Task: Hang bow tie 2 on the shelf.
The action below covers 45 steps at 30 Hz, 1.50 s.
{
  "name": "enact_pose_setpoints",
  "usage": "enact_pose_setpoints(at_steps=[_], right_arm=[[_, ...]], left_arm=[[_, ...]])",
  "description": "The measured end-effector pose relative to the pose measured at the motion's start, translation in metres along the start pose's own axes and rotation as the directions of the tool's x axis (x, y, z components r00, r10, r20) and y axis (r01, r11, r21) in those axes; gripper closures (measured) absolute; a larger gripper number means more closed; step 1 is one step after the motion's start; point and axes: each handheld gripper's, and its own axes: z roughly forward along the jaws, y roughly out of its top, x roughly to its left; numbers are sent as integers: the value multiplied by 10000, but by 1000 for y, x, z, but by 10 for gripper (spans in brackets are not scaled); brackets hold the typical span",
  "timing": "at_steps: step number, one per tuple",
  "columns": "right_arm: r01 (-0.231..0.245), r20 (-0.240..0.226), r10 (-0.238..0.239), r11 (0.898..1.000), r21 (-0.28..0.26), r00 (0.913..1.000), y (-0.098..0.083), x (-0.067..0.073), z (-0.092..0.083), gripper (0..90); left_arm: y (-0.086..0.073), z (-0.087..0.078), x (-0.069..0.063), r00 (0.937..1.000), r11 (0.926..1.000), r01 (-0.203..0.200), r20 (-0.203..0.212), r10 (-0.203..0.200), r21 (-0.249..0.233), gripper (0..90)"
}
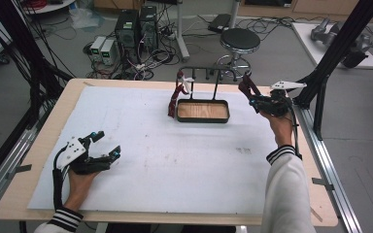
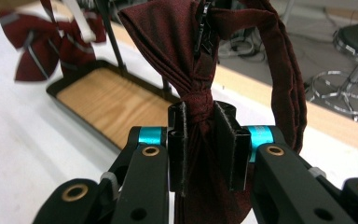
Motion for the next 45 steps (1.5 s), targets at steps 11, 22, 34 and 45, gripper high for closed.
enact_pose_setpoints(at_steps=[11, 22, 34, 45], right_arm=[[74, -41, -77, 9973, -726, 10000, 6, 7, -5, 757], [105, -65, -114, 9913, -1311, 9999, 7, 10, -8, 757], [106, -365, -174, 9836, -1801, 9992, 10, 16, -10, 756], [263, -579, -380, 9812, -1910, 9976, 12, 22, -8, 756]], left_arm=[[0, 0, 0, 10000, 10000, -38, -9, 38, 17, 143], [0, 0, 0, 10000, 10000, -44, -15, 44, 9, 144], [0, 0, -1, 10000, 10000, -58, -17, 58, 23, 144], [0, 0, 0, 10000, 10000, -76, -14, 76, 24, 144]])
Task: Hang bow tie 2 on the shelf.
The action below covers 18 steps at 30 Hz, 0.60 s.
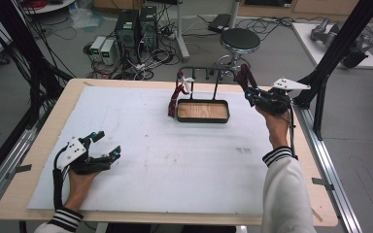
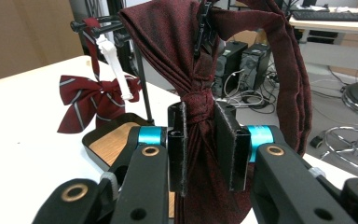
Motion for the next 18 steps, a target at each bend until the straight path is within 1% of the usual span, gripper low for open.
enact_pose_setpoints(at_steps=[4, 7, 18], right_arm=[[-6, -69, 6, 10000, 4, 10000, 0, 2, 1, 756], [-118, -225, 112, 9996, -255, 9997, 1, 5, 4, 756], [-14, -492, 11, 10000, -61, 9988, -2, 13, 17, 756]], left_arm=[[0, 0, 0, 10000, 10000, -3, -2, 3, 3, 144], [0, 0, 0, 10000, 10000, -12, -9, 12, 10, 144], [0, 0, 0, 10000, 10000, 10, -11, -10, -2, 144]])
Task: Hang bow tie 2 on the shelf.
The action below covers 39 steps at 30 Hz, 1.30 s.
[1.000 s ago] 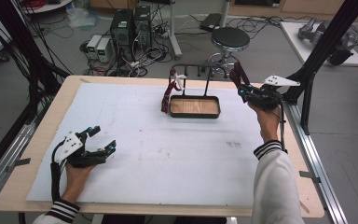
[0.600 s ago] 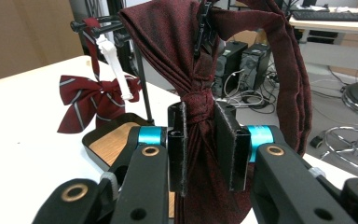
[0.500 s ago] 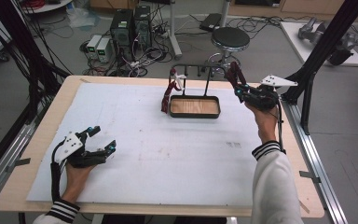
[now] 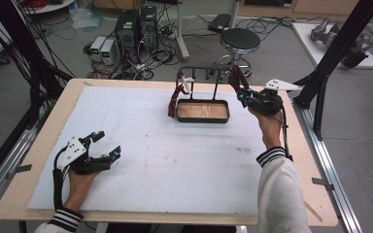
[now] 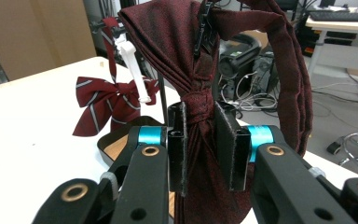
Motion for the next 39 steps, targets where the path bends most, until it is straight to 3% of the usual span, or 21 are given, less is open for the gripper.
enact_pose_setpoints(at_steps=[26, 39], right_arm=[[111, -268, -103, 9995, 294, 9996, -7, 8, 21, 756], [58, -158, -48, 9980, 632, 9999, -11, 8, 28, 755]], left_arm=[[0, 0, 0, 10000, 10000, 20, -3, -20, -10, 144], [0, 0, 0, 10000, 10000, 3, -3, -3, -11, 144]])
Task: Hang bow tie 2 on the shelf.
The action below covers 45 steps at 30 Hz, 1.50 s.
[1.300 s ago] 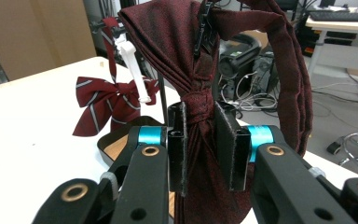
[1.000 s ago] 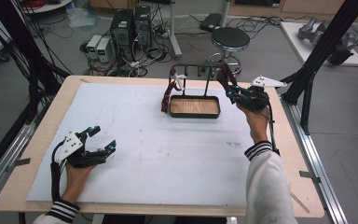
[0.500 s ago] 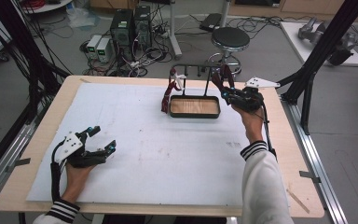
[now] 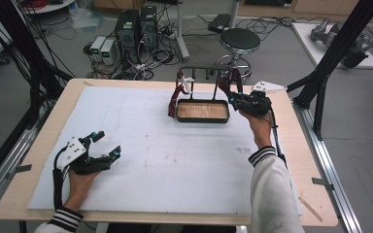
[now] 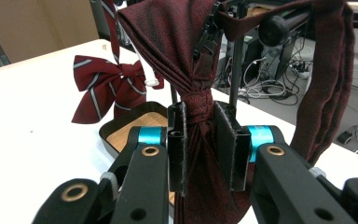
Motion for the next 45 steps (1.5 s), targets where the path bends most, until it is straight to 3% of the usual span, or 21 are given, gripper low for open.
enact_pose_setpoints(at_steps=[13, 25, 33, 35, 36, 38, 40, 41, 42, 45], right_arm=[[-308, 385, 289, 9983, 497, 9988, -1, 1, 13, 751], [-332, 321, 298, 9935, 1090, 9990, -6, 3, 29, 749], [-395, 252, 369, 9929, 1120, 9990, -8, 2, 31, 748], [-464, 192, 446, 9930, 1085, 9988, -8, 2, 31, 680], [-518, 247, 494, 9930, 1058, 9985, -9, 2, 31, 590], [-573, 413, 531, 9925, 1075, 9977, -9, 2, 31, 556], [-678, 468, 627, 9908, 1171, 9969, -11, 1, 31, 373], [-821, 526, 764, 9898, 1165, 9957, -11, 1, 31, 373], [-908, 577, 845, 9891, 1155, 9947, -11, 1, 30, 264], [-877, 677, 808, 9905, 1058, 9944, -10, 1, 29, 180]], left_arm=[[0, 0, 0, 10000, 10000, 16, 8, -16, -1, 144], [0, 0, 0, 10000, 10000, 38, 38, -38, 7, 144], [0, 0, 0, 10000, 10000, 48, 33, -48, 5, 144], [0, 0, 0, 10000, 10000, 37, 36, -37, 7, 144], [0, 0, 0, 10000, 10000, 33, 33, -33, 5, 144], [0, 0, 0, 10000, 10000, 32, 34, -32, 7, 144], [0, 0, 0, 10000, 10000, 20, 33, -20, 8, 144], [0, 0, 0, 10000, 10000, 15, 37, -15, 11, 144], [0, 0, 0, 10000, 10000, 15, 25, -15, 2, 144], [0, 0, 0, 10000, 10000, 10, 27, -10, 8, 144]])
